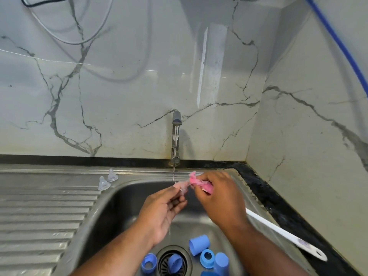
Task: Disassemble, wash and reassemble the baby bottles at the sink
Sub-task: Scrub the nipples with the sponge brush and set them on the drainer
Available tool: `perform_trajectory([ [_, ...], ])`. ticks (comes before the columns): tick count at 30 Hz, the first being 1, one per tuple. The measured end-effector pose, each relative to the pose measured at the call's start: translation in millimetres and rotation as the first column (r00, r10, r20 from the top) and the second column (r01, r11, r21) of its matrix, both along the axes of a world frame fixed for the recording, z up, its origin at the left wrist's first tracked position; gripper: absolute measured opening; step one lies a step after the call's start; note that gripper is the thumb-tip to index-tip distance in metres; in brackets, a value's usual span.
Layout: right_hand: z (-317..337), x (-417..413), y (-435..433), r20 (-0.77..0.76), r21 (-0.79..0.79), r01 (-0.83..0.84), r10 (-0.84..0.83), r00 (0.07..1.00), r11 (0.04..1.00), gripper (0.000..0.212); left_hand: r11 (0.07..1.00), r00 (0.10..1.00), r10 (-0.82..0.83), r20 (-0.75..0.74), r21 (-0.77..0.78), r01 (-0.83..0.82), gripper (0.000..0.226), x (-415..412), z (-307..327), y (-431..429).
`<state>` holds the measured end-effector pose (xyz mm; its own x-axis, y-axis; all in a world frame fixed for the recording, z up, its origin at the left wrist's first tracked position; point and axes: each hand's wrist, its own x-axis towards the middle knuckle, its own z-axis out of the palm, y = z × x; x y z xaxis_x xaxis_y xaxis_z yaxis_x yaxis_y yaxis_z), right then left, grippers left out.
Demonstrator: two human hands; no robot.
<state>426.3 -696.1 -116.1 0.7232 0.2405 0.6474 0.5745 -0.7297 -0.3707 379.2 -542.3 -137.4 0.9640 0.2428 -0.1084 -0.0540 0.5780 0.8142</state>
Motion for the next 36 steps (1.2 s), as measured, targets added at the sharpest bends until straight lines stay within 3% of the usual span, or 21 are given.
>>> perform_trajectory([
  [4, -1.9, -12.0, 10.0, -0.047, -0.058, -0.216, 0.214, 0.976, 0.975, 0.013, 0.997, 1.000, -0.005, 0.027, 0.076, 0.002, 0.020, 1.2, -3.5, -1.1],
  [9, 2.2, 2.4, -4.3, -0.009, -0.030, -0.018, 0.018, 1.000, 0.999, 0.011, 0.974, 0.998, -0.048, 0.051, 0.226, 0.035, 0.021, 1.2, -7.4, -5.5],
  [13, 1.2, -8.5, 5.5, -0.045, -0.074, -0.198, 0.195, 0.980, 0.977, 0.014, 0.930, 0.993, -0.067, 0.099, 0.366, 0.026, 0.021, 1.8, -11.8, -3.2],
  [15, 1.3, -4.0, 3.2, -0.055, -0.086, -0.144, 0.140, 0.989, 0.986, 0.016, 0.902, 0.990, -0.078, 0.121, 0.431, 0.019, 0.018, 1.1, -10.1, 0.6],
  [18, 0.2, 6.4, -7.4, -0.067, -0.103, -0.024, 0.018, 0.998, 0.994, 0.018, 0.822, 0.983, -0.100, 0.157, 0.570, -0.007, 0.017, 1.0, -8.6, 4.2],
  [21, 1.5, 1.4, -0.7, -0.086, -0.075, -0.174, 0.168, 0.982, 0.982, 0.032, 0.680, 0.964, -0.096, 0.248, 0.724, -0.119, 0.015, 4.9, -13.6, 9.3],
  [23, 0.8, -0.2, 1.5, -0.087, -0.087, -0.165, 0.158, 0.984, 0.982, 0.028, 0.582, 0.953, -0.084, 0.291, 0.790, -0.190, 0.015, 8.3, -16.7, 13.3],
  [26, 2.0, 7.1, -8.1, -0.090, -0.153, -0.029, 0.015, 0.996, 0.988, 0.020, 0.530, 0.941, -0.062, 0.332, 0.810, -0.251, 0.018, 7.2, -13.2, 16.5],
  [29, 5.3, 5.6, -9.2, -0.032, -0.055, -0.065, 0.064, 0.997, 0.996, 0.016, 0.504, 0.931, -0.064, 0.360, 0.817, -0.281, 0.020, 8.0, -11.8, 16.5],
  [32, 4.3, -0.1, -1.6, -0.019, -0.075, -0.129, 0.127, 0.992, 0.989, 0.018, 0.490, 0.920, -0.066, 0.387, 0.815, -0.308, 0.021, 6.7, -12.1, 14.7],
  [36, 4.6, 7.5, -11.4, -0.041, -0.130, 0.001, -0.007, 0.999, 0.992, 0.020, 0.525, 0.908, -0.010, 0.419, 0.775, -0.352, 0.018, 5.3, -7.0, 16.6],
])
